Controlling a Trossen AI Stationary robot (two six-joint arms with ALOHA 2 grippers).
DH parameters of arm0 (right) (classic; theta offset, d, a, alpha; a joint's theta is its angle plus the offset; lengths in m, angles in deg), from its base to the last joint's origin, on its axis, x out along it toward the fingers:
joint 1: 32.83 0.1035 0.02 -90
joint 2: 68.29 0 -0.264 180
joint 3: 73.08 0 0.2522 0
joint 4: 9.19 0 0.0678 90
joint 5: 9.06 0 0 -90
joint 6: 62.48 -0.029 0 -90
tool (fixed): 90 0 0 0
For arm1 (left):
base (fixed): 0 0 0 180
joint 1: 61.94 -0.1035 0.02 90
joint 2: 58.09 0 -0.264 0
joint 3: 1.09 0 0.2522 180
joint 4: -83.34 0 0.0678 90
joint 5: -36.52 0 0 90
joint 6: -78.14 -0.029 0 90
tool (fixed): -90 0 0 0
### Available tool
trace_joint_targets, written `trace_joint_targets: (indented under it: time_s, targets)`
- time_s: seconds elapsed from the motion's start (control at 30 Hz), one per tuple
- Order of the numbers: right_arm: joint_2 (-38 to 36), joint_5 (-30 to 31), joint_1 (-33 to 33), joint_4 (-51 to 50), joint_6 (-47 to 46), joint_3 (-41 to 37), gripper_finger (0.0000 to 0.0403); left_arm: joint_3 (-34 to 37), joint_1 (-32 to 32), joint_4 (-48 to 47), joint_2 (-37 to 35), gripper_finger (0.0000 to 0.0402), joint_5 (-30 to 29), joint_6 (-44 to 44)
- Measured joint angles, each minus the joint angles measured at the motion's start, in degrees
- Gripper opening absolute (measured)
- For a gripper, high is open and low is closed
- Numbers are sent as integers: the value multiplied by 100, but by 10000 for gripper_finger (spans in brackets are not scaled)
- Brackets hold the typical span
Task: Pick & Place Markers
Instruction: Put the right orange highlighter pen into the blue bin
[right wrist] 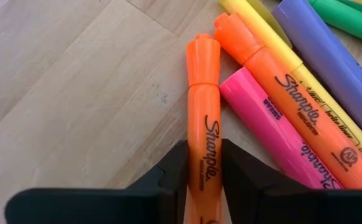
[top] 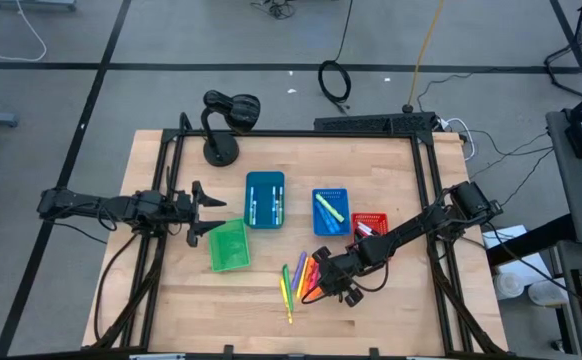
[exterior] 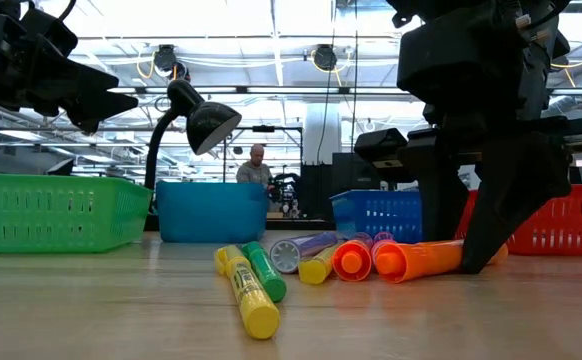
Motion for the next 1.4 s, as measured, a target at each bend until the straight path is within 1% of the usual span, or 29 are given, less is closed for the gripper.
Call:
trace_joint_targets:
  time_s: [0.2,0.87,1.13,1.4]
  targets:
    - [0,0,0,-2,0,0,76,2,0,0,-2,267,0,0]
    - [2,2,0,0,0,0,69,1,0,-2,-2,267,0,0]
    - [1,2,-1,-2,0,0,75,2,0,-1,-2,267,0,0]
    - [1,2,0,-1,1,0,68,2,0,-1,-2,267,0,0]
